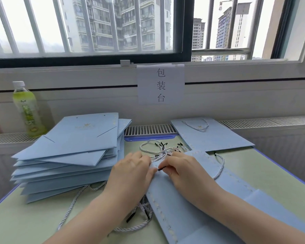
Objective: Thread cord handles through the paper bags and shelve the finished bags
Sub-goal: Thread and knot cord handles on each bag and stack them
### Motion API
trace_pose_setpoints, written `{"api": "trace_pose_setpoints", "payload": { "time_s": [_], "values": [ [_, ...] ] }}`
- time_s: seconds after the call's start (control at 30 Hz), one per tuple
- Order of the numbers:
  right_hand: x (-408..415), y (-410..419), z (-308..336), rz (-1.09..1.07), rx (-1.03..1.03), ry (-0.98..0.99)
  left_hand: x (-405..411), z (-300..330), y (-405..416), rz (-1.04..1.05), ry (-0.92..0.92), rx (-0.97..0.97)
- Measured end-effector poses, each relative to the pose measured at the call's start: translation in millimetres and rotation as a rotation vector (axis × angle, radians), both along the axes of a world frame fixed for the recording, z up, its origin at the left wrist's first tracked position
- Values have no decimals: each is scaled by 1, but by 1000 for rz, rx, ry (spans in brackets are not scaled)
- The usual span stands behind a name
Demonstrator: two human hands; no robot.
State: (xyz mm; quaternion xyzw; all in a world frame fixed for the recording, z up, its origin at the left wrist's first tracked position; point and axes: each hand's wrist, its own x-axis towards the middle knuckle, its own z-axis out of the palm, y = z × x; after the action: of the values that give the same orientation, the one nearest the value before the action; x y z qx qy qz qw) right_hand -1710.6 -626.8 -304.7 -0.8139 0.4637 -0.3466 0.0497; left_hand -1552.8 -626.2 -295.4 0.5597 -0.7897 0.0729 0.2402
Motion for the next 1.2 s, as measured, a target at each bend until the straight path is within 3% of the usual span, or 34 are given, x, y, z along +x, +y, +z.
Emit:
{"api": "trace_pose_setpoints", "payload": {
  "time_s": [0.17,0.33,0.53,0.77,1.2],
  "values": [
    [7,4,-1,-1,-104,47,0,-2,-8,-70,333,102],
    [7,7,5,-8,-181,-94,-2,11,-5,-108,912,390],
    [4,9,13,-20,-287,-16,0,13,-1,-227,1017,445],
    [8,14,17,10,-414,76,-2,12,1,-337,1068,334],
    [1,9,21,83,-118,-352,-3,14,4,-393,1062,289]
  ]
}}
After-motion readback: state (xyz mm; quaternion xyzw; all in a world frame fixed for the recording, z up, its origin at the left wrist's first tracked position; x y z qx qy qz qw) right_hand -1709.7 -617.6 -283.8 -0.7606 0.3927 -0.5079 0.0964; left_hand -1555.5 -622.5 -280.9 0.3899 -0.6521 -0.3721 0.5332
